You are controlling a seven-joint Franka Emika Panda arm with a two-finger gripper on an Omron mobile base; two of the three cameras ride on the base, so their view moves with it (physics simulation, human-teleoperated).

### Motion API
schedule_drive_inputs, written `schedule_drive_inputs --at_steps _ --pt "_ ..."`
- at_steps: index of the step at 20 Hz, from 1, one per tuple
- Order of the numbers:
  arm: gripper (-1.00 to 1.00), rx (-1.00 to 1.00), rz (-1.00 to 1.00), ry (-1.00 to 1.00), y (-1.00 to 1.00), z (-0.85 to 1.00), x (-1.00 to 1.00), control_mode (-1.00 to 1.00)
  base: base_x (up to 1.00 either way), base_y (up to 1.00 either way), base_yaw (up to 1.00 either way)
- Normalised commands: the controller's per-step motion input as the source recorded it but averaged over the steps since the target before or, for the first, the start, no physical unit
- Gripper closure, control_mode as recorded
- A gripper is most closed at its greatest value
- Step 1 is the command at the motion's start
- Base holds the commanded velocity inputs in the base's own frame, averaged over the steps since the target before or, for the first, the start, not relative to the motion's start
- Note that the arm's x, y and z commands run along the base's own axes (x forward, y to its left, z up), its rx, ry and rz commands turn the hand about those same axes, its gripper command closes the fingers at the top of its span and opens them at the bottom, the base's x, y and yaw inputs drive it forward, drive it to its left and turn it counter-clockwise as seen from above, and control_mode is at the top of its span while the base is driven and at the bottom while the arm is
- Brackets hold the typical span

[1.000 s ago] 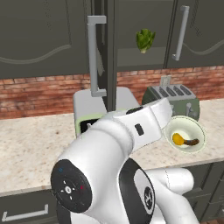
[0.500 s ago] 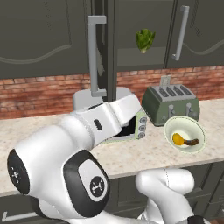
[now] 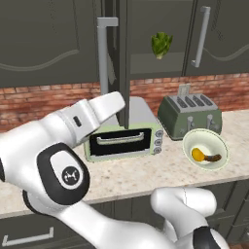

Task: Open the cabinet. Pick the banana and mango from the cabinet and place them into the bowl. Then close the cabinet.

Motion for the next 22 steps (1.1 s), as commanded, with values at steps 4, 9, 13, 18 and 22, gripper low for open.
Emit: schedule_drive_inputs --at_steps 4,9,13,18,22 --pt "-1.00 -0.04 -0.03 0.07 0.13 -0.13 0.54 -1.00 0.00 0.00 0.00" --pt "-1.00 -0.06 -0.01 0.07 0.14 -0.24 0.45 -1.00 0.00 0.00 0.00" --pt "-1.00 -0.04 -0.05 0.01 0.03 -0.05 0.23 -1.00 0.00 0.00 0.00" --pt "-1.00 0.00 -0.05 0.01 -0.21 0.00 0.07 -1.00 0.00 0.00 0.00" --pt "-1.00 0.00 -0.04 0.05 -0.39 0.00 0.14 -1.00 0.00 0.00 0.00"
